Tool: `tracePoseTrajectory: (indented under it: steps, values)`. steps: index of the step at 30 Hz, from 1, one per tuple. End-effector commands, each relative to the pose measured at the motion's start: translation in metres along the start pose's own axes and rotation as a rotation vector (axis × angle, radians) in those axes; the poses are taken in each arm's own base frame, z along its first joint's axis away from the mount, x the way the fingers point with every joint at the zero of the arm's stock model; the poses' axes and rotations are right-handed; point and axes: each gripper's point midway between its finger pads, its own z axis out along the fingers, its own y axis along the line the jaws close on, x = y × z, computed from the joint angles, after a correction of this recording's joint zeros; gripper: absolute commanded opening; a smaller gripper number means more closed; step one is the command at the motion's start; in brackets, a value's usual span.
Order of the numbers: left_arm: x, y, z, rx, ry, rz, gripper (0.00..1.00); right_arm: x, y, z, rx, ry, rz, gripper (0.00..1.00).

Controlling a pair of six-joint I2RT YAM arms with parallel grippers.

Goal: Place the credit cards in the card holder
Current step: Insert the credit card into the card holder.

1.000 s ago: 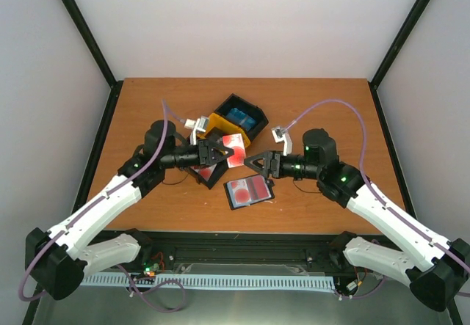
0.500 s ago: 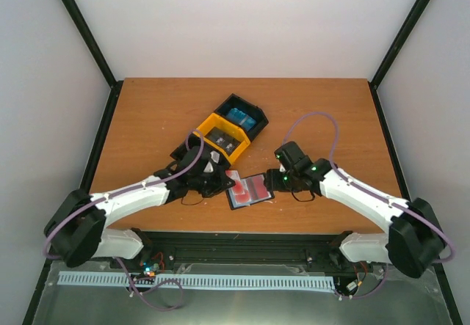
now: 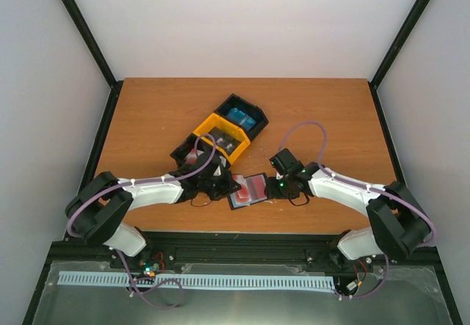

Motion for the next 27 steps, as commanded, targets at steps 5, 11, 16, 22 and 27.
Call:
tracePoseTrajectory:
  steps: [5,11,16,22,27]
  values:
    - [0.007,-0.004,0.021,0.016,0.038,0.037,0.01,-0.002,-0.004,0.02,0.016,0.013,-0.006,0.45]
    - [0.011,-0.003,0.023,0.028,0.049,0.036,0.01,-0.003,-0.013,0.024,0.06,0.004,-0.001,0.44]
    - [0.012,-0.005,0.022,0.054,0.036,0.036,0.01,-0.005,-0.013,0.028,0.062,-0.004,-0.013,0.44]
    - [0.013,-0.004,0.022,0.073,0.031,0.031,0.01,-0.004,-0.015,0.032,0.072,-0.001,-0.02,0.44]
    - [0.014,-0.003,0.023,0.085,0.034,0.021,0.01,-0.001,-0.016,0.034,0.066,0.007,-0.013,0.43]
